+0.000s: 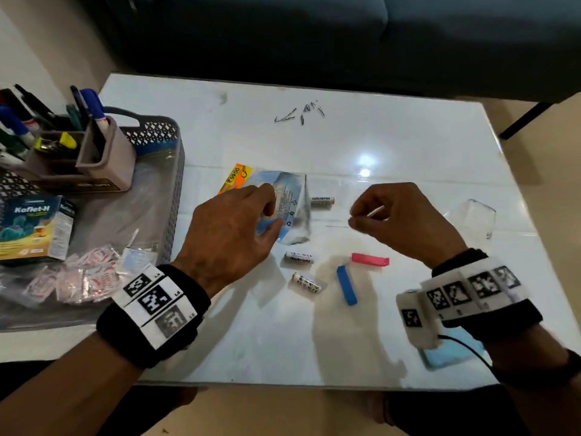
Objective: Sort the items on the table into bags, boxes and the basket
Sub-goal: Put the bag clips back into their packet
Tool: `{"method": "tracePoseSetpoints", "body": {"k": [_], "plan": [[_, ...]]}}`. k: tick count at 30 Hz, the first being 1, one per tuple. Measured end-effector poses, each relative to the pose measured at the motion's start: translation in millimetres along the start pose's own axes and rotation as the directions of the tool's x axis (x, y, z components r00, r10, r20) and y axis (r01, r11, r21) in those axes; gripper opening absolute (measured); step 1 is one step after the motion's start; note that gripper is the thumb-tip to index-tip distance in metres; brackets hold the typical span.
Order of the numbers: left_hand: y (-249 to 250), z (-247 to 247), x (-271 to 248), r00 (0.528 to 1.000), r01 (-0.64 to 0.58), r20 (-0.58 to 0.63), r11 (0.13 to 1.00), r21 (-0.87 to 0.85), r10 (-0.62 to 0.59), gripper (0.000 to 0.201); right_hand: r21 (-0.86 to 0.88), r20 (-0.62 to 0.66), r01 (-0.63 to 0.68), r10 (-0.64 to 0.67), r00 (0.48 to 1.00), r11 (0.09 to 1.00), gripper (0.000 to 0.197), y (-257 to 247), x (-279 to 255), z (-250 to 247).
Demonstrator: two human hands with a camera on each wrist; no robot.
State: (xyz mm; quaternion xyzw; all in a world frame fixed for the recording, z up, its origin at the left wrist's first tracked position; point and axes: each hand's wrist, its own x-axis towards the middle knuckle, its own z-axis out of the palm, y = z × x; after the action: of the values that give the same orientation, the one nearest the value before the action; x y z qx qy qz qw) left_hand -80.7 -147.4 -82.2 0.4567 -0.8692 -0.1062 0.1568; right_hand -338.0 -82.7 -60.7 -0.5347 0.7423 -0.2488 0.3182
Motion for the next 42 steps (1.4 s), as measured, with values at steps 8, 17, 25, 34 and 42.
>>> {"method": "tracePoseSetpoints", "body": {"k": [8,17,25,34,42], "plan": [[7,0,-3,1.000,0.014,0.011,0.999,0.032,-0.015,0.021,-0.606,0.139,-0.122,0.256,0.957,0.786,0.046,-6,-25,42],[5,-5,0,0.999,0.034,0.014,0.999,-0.006,-0.034,0.021,0.029,0.035,0.089,-0.090,0.995,0.996,0.028,-15,-22,28],[12,-2,-3,0.999,0.020,0.025,1.000,0.002,-0.020,0.024,0.491,-0.219,0.297,-0.214,0.952,0.819,0.021,-34,-26,35],[19,-1,-7,0.999,-0.038,0.020,0.996,-0.077,0.039,0.024,-0.081,-0.192,0.427,-0.434,0.880,0.901,0.022,-28,-24,63],[24,-8,-9,0.998,-0.068,-0.016,0.990,-0.128,0.066,0.019,-0.167,-0.184,0.507,-0.531,0.827,0.846,0.019,-21,-15,73]]}}
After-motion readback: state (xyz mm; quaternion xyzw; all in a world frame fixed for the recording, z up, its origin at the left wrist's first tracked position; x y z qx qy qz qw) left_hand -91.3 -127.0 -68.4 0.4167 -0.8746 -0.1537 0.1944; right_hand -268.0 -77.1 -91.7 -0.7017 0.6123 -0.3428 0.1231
